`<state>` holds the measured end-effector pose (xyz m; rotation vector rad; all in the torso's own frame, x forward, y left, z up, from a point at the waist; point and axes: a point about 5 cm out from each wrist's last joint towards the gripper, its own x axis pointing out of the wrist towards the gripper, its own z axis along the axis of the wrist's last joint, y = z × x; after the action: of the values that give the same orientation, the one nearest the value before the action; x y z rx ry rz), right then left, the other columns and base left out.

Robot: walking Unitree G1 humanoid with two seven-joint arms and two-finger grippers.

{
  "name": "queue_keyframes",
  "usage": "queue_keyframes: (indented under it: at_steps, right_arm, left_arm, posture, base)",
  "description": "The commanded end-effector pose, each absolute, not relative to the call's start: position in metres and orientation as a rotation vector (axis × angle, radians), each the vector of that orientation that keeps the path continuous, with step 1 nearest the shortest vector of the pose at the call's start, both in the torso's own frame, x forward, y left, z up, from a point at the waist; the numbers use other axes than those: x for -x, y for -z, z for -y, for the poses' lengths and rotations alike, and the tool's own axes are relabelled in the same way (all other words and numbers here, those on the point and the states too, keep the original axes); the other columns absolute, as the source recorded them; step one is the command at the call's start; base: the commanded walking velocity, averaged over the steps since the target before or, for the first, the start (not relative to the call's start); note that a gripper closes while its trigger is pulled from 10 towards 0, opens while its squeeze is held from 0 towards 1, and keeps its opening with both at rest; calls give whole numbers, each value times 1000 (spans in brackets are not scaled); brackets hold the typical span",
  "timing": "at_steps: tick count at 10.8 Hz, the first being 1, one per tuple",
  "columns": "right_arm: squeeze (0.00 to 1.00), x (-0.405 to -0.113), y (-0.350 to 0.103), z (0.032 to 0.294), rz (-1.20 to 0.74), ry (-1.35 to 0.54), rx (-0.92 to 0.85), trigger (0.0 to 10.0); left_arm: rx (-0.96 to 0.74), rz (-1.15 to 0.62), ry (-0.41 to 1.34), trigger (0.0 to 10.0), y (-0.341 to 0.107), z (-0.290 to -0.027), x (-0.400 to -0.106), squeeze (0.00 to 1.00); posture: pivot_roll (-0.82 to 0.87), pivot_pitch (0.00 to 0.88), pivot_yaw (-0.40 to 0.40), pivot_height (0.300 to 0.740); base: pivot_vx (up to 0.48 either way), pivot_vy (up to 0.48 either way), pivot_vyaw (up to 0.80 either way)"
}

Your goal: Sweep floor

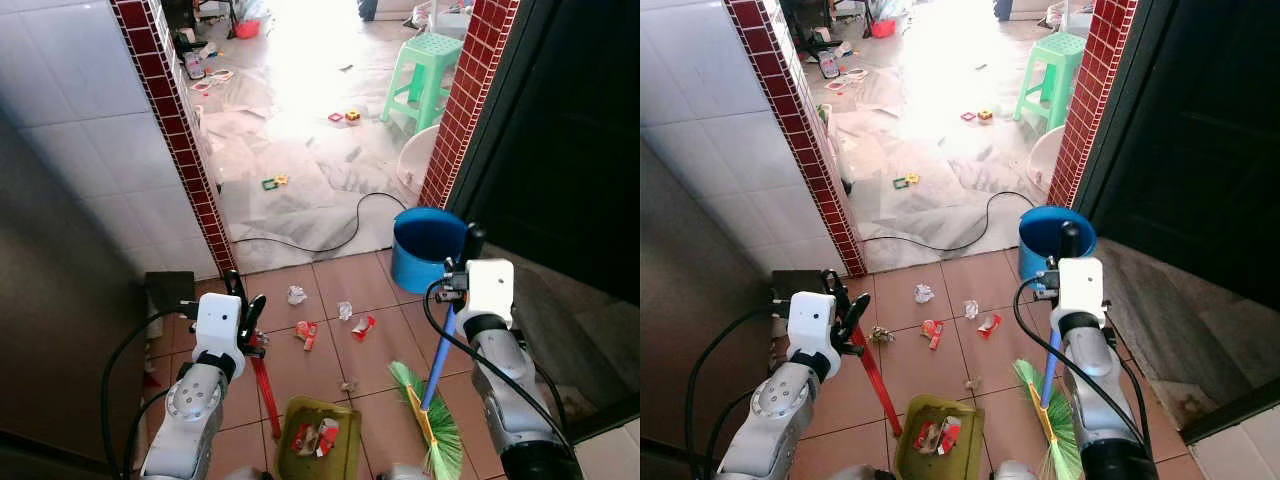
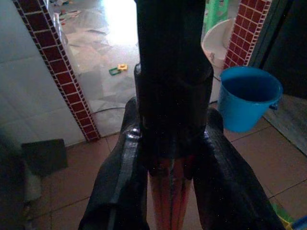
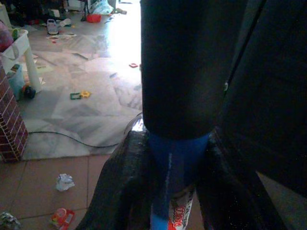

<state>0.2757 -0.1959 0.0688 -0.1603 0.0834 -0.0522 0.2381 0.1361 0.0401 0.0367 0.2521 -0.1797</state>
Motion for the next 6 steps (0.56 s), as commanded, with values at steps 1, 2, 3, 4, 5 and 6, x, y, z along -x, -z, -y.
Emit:
queue_keyframes:
  at_steps: [1,2,3,4,5,6]
  right_arm:
    - [0,-274,-70,198,-84,54,156,10000]
    - [0,-272,-68,202,-92,56,166,10000]
    - [0,-270,-68,203,-94,58,169,10000]
    - [0,-268,-67,204,-96,58,171,10000]
    - [0,-267,-67,204,-97,59,171,10000]
    - [0,-265,-66,204,-97,61,171,10000]
  left_arm:
    - [-168,-292,145,10000,-32,-149,-234,0]
    - [-191,-298,138,10000,-32,-150,-233,0]
    - [-207,-283,152,10000,-35,-149,-233,0]
    - [-244,-277,155,10000,-36,-151,-230,0]
    - [-256,-266,156,10000,-37,-152,-230,0]
    - [-264,-264,144,10000,-38,-155,-232,0]
  posture:
    - [-160,0,92,740]
    - [-162,0,93,740]
    - [-162,0,98,740]
    - [-164,0,104,740]
    - [-166,0,109,740]
    - [-171,0,115,740]
  base:
    - [0,0,0]
    - [0,0,0]
    - [0,0,0]
    - [0,0,0]
    - [0,0,0]
    - [0,0,0]
